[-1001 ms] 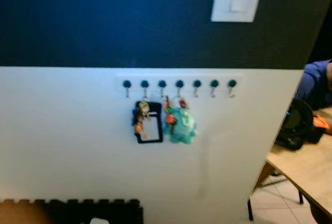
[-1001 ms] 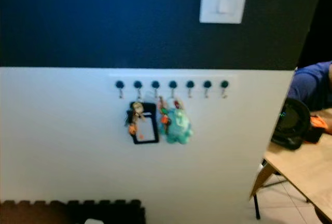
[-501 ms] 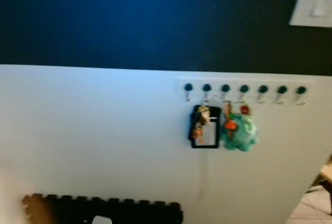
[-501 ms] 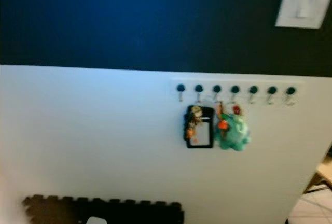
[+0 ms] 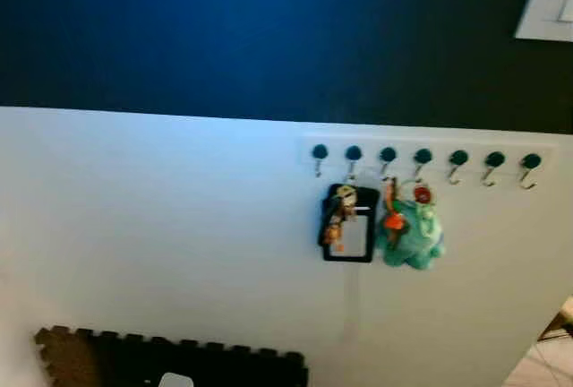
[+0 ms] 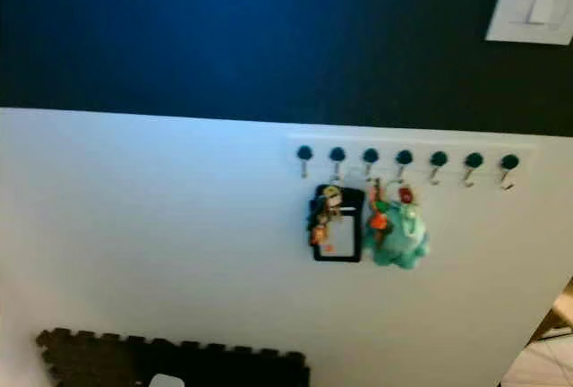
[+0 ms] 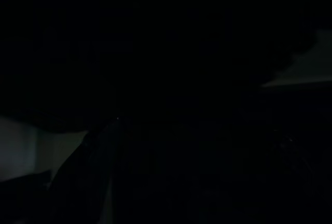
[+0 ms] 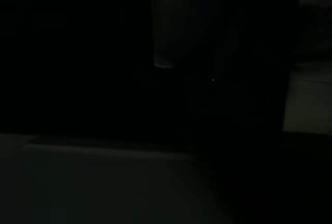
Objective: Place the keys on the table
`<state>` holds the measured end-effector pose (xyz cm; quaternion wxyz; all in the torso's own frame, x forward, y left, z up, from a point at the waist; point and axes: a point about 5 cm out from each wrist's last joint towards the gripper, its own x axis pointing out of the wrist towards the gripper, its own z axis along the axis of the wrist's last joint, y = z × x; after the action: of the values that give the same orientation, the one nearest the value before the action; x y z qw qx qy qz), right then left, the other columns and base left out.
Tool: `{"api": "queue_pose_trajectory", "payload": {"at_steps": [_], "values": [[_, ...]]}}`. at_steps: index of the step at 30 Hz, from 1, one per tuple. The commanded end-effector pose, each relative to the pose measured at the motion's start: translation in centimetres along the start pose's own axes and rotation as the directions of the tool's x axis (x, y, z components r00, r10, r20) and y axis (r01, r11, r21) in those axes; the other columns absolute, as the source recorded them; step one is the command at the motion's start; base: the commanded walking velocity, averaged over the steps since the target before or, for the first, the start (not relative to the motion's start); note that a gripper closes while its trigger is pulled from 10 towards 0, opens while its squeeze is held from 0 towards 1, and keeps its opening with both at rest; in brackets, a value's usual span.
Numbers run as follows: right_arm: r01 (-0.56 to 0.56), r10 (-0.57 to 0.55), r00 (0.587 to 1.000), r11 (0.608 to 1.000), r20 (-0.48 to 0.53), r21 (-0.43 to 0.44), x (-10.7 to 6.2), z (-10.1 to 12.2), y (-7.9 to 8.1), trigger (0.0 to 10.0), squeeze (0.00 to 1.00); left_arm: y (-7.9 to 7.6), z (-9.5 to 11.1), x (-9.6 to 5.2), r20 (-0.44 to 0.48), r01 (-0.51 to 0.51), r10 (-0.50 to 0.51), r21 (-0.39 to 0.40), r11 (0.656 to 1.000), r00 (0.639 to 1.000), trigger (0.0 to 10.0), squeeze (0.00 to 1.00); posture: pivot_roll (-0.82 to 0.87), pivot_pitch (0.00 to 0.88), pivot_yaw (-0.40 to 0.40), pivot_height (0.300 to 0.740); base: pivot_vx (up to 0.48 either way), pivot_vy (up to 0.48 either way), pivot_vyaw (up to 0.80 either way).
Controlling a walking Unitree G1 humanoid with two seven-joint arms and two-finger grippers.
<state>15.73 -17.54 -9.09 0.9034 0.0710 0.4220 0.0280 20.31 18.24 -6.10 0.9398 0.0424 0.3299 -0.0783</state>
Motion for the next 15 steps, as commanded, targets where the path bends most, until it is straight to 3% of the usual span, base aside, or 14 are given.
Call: {"api": "queue_pose_trajectory", "payload": {"at_steps": [1, 15], "values": [[0.003, -0.003, 1.000, 1.000, -0.002, 0.003, -0.06, -0.21, 0.08, 10.0, 0.00, 0.31, 0.07, -0.12, 0.014, -0.007, 0.007, 0.007, 1.000, 1.000, 10.0, 0.00, 0.07, 0.000, 0.006, 0.740, 0.000, 0.000, 0.00], [-0.011, 0.011, 1.000, 1.000, 0.000, -0.023, 0.06, 0.01, 0.33, 10.0, 0.00, 1.00, -0.10, -0.45, 0.024, -0.026, 0.025, 0.037, 0.999, 0.999, 10.0, 0.00, 0.08, 0.000, 0.006, 0.740, 0.000, 0.000, 0.00]]}}
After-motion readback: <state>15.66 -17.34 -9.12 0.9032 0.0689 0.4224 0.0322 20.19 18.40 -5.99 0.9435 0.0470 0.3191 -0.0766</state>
